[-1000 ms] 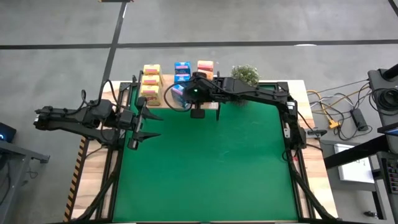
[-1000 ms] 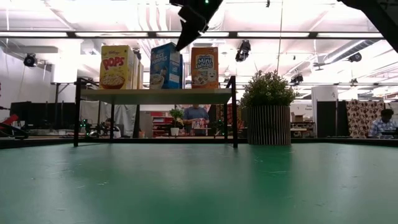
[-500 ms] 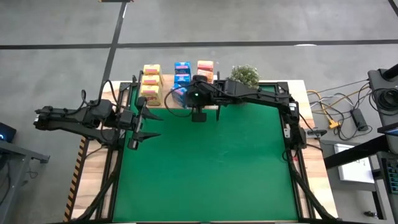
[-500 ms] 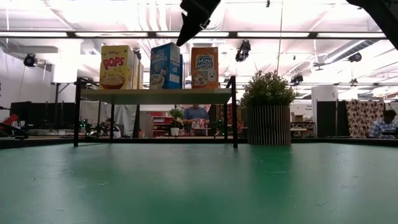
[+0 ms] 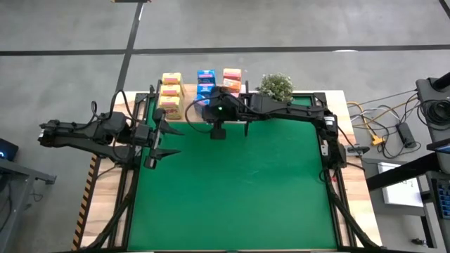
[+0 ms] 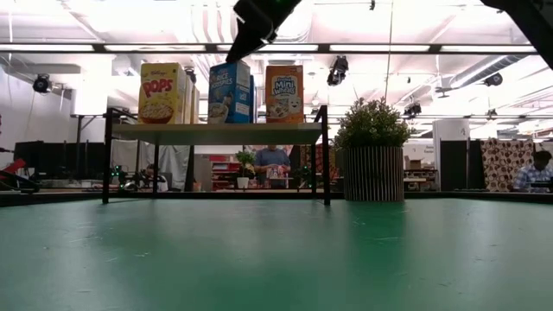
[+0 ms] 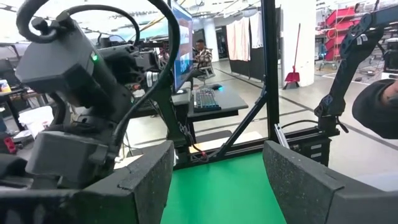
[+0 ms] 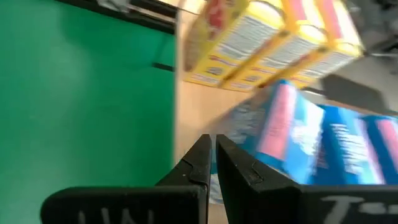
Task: Stack cereal on shelf
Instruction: Put the blue cereal box on the shelf
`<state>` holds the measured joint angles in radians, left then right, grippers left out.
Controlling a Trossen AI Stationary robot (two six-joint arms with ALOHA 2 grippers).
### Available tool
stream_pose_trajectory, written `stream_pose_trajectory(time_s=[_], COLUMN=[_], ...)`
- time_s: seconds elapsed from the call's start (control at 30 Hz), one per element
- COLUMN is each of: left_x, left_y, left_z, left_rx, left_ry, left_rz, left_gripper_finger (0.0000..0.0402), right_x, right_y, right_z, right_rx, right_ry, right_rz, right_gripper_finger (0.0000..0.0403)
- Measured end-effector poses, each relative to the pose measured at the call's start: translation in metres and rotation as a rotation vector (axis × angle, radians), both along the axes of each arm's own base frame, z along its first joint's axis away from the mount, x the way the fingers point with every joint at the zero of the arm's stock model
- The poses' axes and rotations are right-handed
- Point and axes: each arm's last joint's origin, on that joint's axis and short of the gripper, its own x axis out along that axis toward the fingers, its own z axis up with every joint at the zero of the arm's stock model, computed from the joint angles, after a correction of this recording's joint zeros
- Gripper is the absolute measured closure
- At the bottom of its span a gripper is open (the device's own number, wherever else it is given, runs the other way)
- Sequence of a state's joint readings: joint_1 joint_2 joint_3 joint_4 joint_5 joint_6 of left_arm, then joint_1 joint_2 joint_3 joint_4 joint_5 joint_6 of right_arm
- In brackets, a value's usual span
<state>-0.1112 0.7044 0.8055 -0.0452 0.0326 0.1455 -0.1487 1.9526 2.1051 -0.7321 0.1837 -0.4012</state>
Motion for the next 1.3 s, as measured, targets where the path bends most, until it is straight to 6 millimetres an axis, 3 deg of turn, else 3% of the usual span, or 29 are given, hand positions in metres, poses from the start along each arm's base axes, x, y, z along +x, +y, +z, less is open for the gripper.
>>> stream_pose_trajectory(time_s=[0.4,1.07,1.3], left_x=[0.0,-0.001,-0.001], left_y=[0.0,0.0,0.0], left_z=[0.001,0.001,0.001], left_rx=[0.008,0.008,0.029], left_ry=[-0.003,-0.003,-0.006], left_rz=[0.0,0.0,0.002], left_gripper_finger=[0.0171,0.0171,0.0171], right_x=[-0.003,-0.004,-0.003], right_y=[-0.004,-0.004,0.002], right_z=[-0.007,-0.008,0.007], right_rx=[-0.108,-0.1,-0.055], right_ry=[0.075,0.087,-0.029], right_rz=[-0.082,-0.089,-0.011], right_gripper_finger=[0.039,0.039,0.039])
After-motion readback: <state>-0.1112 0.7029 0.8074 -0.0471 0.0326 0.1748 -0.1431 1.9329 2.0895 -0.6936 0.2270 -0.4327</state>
